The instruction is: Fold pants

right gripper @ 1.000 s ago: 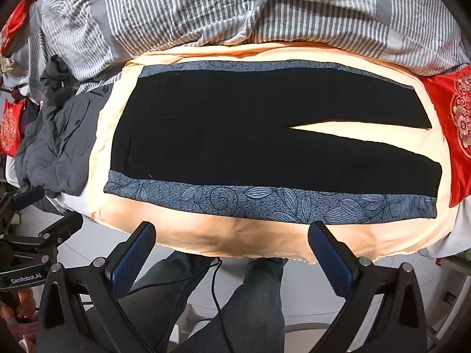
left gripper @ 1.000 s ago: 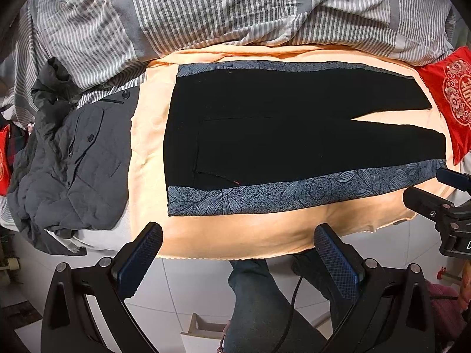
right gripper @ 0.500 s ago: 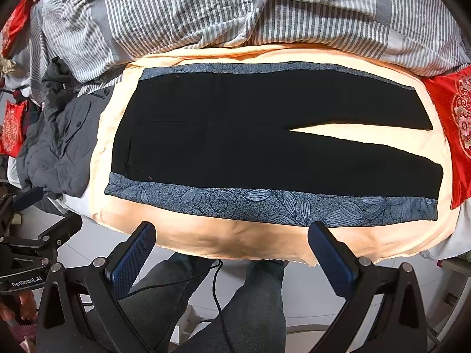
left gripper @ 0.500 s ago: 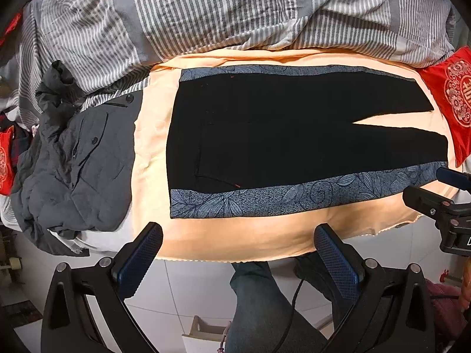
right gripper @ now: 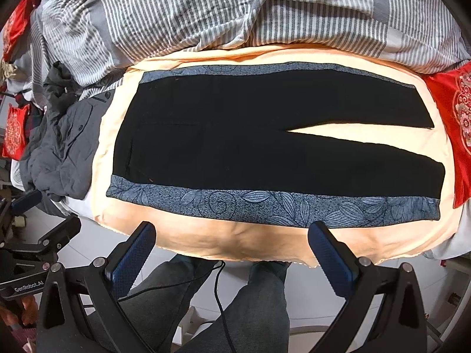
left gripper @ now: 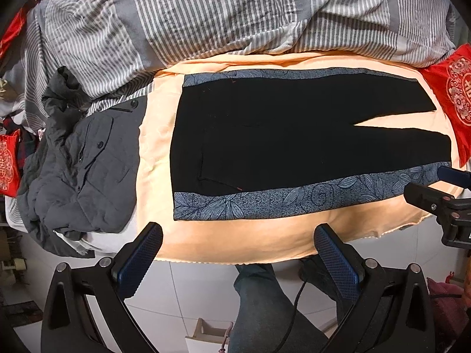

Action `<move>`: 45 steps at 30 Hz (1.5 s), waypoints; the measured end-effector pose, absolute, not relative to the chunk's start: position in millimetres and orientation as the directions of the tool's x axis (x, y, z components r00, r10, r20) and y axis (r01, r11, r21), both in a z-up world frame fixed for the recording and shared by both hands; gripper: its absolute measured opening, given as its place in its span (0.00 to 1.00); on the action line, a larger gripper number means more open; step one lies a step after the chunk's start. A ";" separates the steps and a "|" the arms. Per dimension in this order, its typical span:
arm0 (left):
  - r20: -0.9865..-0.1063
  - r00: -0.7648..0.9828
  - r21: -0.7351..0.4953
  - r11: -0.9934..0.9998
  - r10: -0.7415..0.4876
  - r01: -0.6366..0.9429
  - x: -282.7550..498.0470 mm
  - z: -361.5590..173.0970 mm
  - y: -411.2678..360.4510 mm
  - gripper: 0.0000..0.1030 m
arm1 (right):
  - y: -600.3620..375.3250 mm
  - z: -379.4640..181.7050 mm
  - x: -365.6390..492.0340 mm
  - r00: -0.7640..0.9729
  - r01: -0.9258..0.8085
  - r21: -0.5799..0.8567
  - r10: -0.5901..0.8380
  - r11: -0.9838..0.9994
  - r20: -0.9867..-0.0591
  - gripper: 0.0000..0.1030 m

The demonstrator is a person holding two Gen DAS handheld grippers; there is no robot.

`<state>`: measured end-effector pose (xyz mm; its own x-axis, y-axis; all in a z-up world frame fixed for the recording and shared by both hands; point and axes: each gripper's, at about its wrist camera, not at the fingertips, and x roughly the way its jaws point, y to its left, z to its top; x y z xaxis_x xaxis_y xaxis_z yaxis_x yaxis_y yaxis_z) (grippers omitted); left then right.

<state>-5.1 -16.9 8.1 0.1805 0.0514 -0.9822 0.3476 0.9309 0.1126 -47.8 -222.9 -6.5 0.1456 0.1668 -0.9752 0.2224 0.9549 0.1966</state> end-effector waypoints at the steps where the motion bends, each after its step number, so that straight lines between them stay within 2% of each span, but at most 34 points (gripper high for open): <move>1: -0.983 0.177 0.110 0.931 0.050 0.349 -5.9 7.5 -17.7 1.00 | -223.7 -6.6 -48.1 0.146 0.223 0.200 0.170 0.954 -0.975 1.00; 14: -0.978 0.198 0.133 0.934 0.068 0.333 -15.8 10.6 -25.2 1.00 | -231.3 -6.1 -52.3 0.170 0.203 0.231 0.198 0.952 -0.965 1.00; 25: -0.962 0.245 0.175 0.960 0.120 0.219 -14.1 10.6 -25.0 1.00 | -254.0 -9.9 -59.7 0.159 0.200 0.241 0.211 0.950 -0.964 1.00; 34: -0.978 0.163 0.163 0.962 0.129 0.219 -7.3 -27.5 -22.9 1.00 | -265.6 -39.2 -66.3 0.112 0.292 0.280 0.258 0.914 -0.960 1.00; 45: -0.991 0.095 0.108 0.972 0.090 0.206 24.3 -110.6 8.9 1.00 | -238.4 -111.9 -62.1 0.092 0.382 0.319 0.307 0.868 -0.947 1.00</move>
